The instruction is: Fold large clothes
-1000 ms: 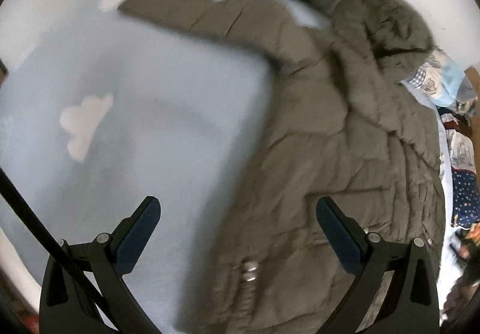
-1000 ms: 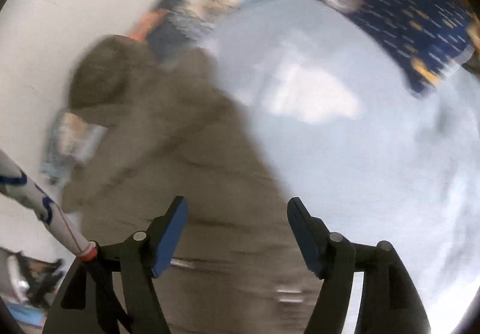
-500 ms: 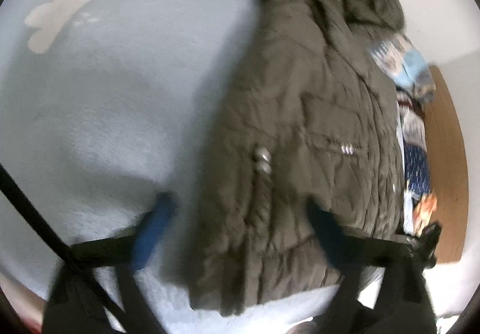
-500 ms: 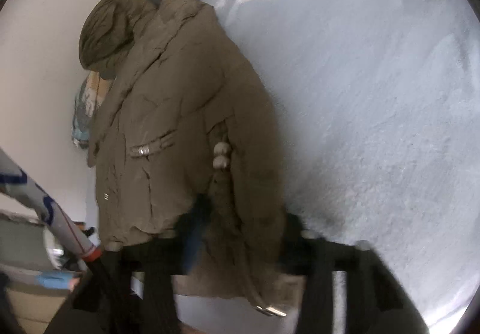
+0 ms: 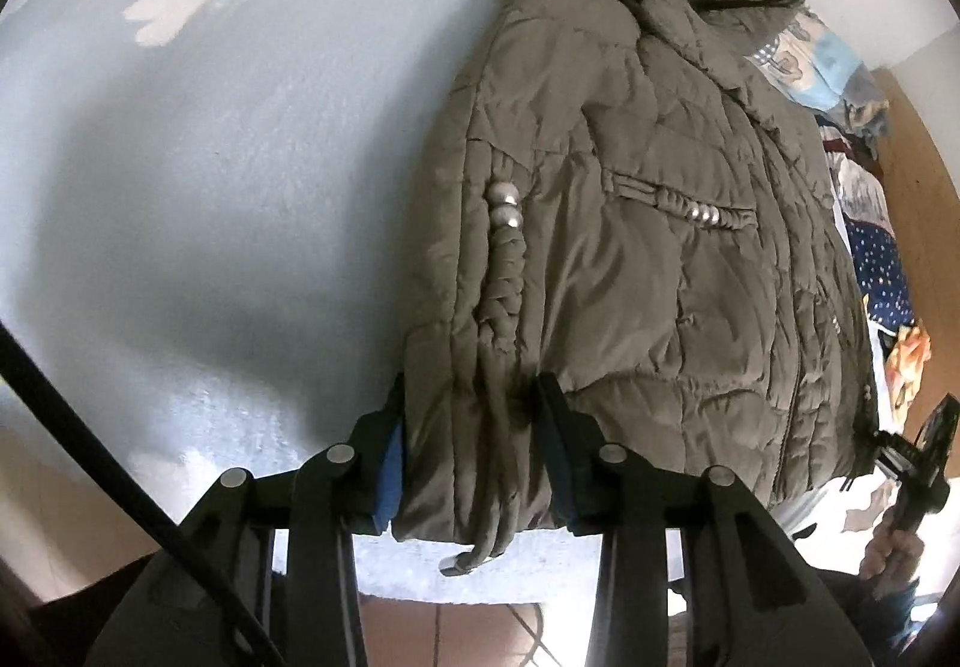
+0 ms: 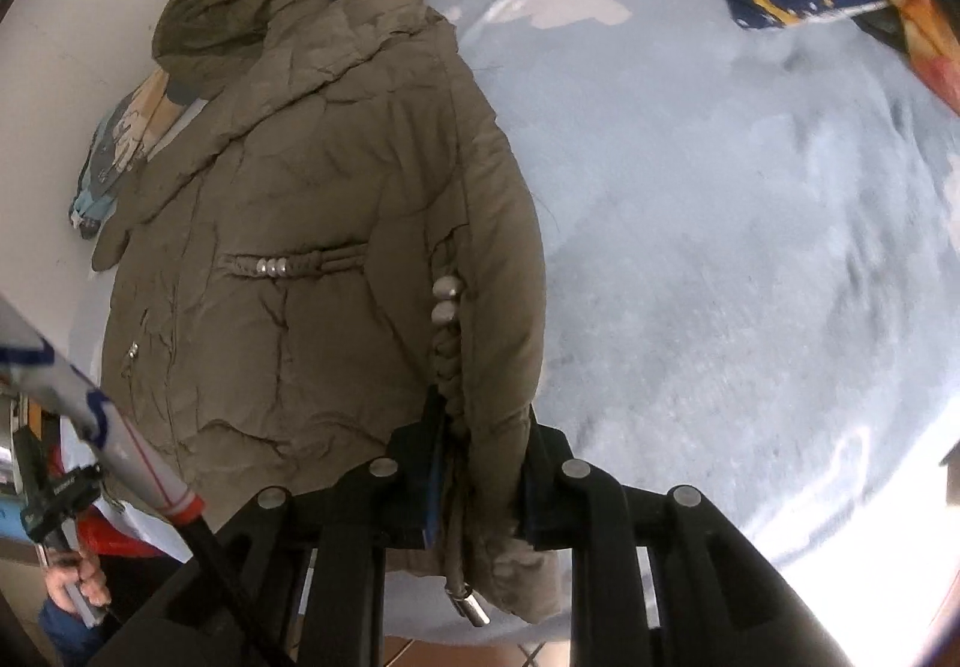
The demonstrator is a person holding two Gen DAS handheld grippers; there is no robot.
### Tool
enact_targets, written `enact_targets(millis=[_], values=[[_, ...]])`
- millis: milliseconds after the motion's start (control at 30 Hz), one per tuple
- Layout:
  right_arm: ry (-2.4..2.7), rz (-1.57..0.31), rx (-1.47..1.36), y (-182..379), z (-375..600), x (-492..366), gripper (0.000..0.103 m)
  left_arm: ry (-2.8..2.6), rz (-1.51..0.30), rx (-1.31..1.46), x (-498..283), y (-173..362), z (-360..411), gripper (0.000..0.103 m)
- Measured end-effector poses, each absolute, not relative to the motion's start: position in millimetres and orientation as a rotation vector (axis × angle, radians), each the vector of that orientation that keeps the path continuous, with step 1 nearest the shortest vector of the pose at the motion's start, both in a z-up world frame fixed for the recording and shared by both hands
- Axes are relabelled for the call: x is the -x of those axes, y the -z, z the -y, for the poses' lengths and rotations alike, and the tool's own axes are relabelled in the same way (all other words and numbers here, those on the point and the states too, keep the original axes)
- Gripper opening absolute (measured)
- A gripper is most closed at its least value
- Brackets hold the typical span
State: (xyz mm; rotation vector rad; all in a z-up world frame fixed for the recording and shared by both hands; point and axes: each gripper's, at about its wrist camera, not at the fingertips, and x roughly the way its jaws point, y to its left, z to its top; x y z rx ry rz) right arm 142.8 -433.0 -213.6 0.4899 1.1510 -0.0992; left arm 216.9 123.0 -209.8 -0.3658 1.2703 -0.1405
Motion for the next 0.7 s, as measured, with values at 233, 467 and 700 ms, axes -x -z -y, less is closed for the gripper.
enact_targets(millis=[233, 467, 700], values=[[0.313, -1.097, -0.402, 174, 432, -162, 0.057, 0.092, -1.149, 0.42, -238, 171, -160, 0.067], [0.108, -0.954, -0.328, 123, 363, -236, 0.063, 0.068, -1.131, 0.458, -311, 150, -156, 0.068], [-0.081, -0.932, -0.33, 142, 277, -339, 0.063, 0.006, -1.092, 0.594, -381, 163, -174, 0.068]])
